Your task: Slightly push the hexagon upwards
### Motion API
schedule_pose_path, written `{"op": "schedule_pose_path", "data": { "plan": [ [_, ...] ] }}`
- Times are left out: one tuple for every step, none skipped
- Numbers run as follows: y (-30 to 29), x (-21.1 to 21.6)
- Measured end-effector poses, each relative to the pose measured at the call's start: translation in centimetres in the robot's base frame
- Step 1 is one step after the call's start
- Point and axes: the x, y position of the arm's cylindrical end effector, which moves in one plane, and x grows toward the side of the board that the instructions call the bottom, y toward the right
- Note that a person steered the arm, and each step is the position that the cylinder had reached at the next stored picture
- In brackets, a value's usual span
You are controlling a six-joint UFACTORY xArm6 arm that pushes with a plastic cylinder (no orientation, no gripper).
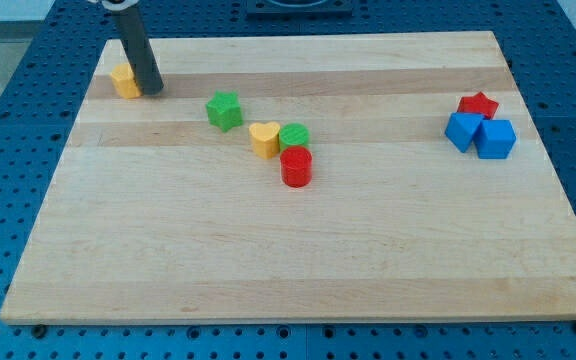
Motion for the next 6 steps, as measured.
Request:
{"op": "schedule_pose_path", "data": {
  "plan": [
    [-1.2, 3.7],
    [-4.6, 2.3],
    [-5.1, -2.8],
    [-5.1, -4.6],
    [-4.3, -1.9],
    [-0.1, -3.2]
  ]
}}
